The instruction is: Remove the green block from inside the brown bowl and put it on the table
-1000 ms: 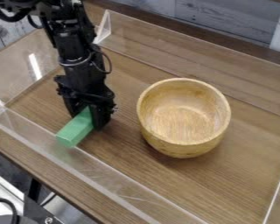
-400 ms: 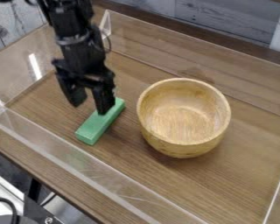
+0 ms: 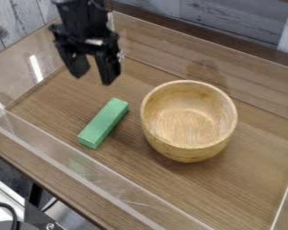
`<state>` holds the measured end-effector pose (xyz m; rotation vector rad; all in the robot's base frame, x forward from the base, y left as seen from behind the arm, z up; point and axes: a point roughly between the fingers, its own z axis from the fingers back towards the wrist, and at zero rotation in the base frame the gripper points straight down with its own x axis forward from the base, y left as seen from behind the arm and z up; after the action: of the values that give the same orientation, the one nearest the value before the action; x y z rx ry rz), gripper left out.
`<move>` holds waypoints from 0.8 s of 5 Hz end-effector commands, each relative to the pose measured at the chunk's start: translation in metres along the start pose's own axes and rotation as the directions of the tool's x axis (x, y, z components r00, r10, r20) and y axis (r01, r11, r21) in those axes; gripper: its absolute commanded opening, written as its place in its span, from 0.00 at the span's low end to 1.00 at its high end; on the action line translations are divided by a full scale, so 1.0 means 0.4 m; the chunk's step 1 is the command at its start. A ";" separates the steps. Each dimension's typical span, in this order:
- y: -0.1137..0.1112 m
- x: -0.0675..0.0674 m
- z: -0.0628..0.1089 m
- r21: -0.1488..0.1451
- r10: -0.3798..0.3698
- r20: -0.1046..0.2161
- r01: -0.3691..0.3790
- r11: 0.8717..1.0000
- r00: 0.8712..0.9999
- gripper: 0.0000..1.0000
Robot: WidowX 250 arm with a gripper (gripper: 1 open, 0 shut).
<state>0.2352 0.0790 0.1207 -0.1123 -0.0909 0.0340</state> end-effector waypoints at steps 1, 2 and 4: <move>0.004 0.003 -0.004 0.033 -0.025 0.046 0.024 0.999 0.999 1.00; 0.010 -0.014 -0.044 0.042 -0.033 0.032 0.032 0.999 0.999 1.00; 0.019 -0.034 -0.100 0.052 -0.029 0.003 0.029 0.998 1.000 1.00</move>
<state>0.2195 0.0797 0.0721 -0.0745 -0.0670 0.0145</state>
